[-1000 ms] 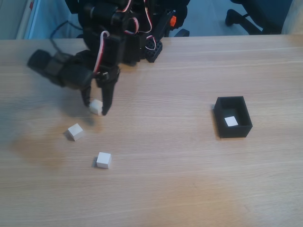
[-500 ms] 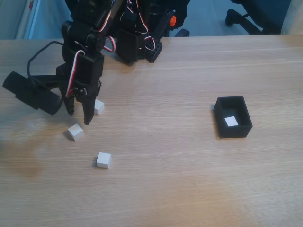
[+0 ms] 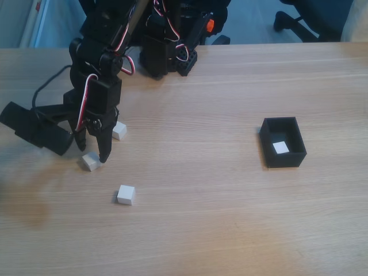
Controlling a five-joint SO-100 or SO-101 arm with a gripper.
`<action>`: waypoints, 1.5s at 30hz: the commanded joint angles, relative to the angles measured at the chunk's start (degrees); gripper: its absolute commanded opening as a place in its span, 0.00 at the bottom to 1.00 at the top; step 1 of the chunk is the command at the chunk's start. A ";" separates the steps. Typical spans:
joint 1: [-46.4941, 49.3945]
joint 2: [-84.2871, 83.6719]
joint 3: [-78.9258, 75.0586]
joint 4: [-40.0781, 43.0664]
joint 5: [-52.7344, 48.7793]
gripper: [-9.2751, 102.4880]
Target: Pick blocks and place them in the box.
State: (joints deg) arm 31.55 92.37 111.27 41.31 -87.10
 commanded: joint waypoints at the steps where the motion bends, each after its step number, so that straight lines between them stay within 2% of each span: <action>1: -0.44 -0.70 -4.22 -0.88 -0.35 0.23; 14: -0.70 -3.08 -4.92 0.79 -0.18 0.20; 26: -3.25 -1.58 -3.96 4.92 0.09 0.09; 32: -5.54 5.54 -3.52 10.63 -1.32 0.08; 36: -10.55 15.38 -1.41 17.49 -2.37 0.08; 40: -19.78 24.87 0.18 23.38 -1.32 0.08; 45: -34.63 33.93 2.99 24.87 0.79 0.08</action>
State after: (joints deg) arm 4.13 120.67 114.08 65.74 -87.28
